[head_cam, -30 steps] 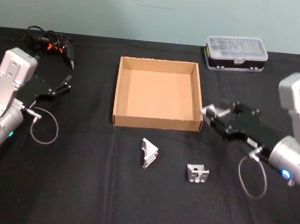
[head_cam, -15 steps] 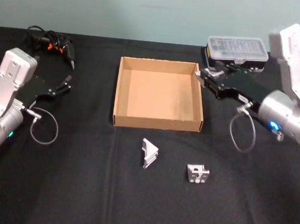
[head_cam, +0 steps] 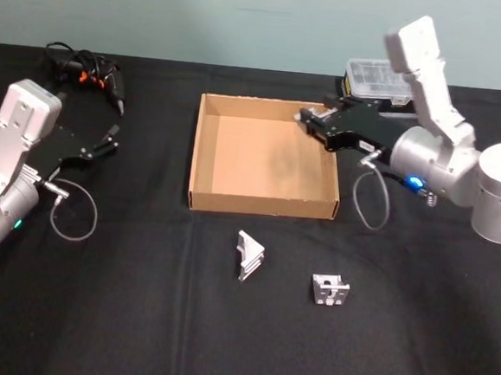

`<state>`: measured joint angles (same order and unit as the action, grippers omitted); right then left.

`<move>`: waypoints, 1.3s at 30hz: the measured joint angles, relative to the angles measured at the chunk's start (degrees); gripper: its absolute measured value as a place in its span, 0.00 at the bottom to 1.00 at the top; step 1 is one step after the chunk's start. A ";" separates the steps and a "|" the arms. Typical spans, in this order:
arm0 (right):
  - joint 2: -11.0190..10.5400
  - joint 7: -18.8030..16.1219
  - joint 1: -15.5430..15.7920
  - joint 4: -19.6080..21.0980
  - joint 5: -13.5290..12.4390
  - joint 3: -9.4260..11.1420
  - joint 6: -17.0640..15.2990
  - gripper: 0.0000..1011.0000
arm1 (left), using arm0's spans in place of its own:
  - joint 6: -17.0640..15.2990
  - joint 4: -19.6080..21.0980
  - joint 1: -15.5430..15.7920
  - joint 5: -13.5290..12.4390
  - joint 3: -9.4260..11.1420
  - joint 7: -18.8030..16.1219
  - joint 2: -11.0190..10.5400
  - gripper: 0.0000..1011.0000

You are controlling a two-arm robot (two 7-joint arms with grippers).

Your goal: Use one hand to pick up the angle iron from the table and place it into the box.

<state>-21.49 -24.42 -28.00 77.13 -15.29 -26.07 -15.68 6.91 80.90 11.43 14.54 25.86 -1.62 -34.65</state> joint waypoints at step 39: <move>13.01 -0.93 -12.36 -28.53 8.38 -4.53 4.55 0.46 | 0.00 0.00 0.00 0.00 0.00 0.00 0.00 0.99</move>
<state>-8.48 -25.35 -40.37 48.60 -6.91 -30.60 -11.13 6.91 80.90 11.43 14.54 25.86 -1.62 -34.65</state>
